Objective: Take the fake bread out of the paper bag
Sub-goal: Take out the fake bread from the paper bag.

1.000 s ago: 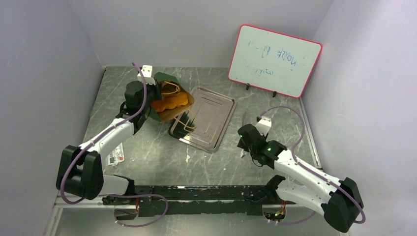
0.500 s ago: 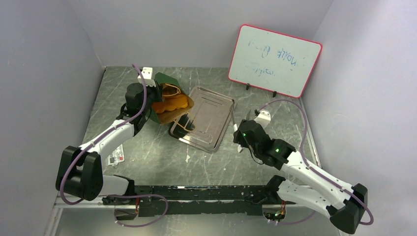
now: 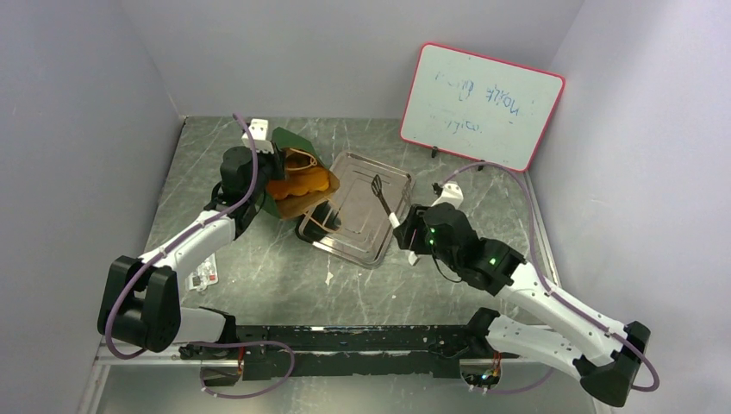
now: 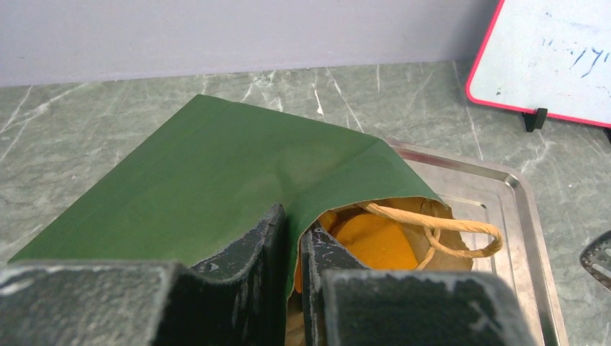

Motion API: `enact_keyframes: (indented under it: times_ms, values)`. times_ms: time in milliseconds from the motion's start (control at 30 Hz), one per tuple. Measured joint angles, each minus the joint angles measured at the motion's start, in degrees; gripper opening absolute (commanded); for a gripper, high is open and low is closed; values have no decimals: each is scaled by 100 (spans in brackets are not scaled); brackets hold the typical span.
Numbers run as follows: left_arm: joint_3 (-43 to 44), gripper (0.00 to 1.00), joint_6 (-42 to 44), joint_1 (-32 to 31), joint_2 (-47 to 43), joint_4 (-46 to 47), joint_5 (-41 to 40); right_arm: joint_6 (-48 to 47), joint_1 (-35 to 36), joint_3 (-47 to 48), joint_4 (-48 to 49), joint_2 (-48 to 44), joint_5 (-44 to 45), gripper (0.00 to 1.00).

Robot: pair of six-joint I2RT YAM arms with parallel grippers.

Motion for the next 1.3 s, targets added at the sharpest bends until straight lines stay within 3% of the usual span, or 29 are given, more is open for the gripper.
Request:
enact_keyframes:
  times_ms: [533, 967, 1300]
  values:
    - [-17, 7, 22, -4, 17, -7, 68, -2, 461, 474, 549, 623, -933, 28]
    - [-17, 7, 85, -35, 55, -59, 195, 146, 1298, 883, 855, 1255, -957, 28]
    - [-17, 7, 109, -61, 42, -190, 323, 166, 1349, 883, 1207, 1657, -857, 29]
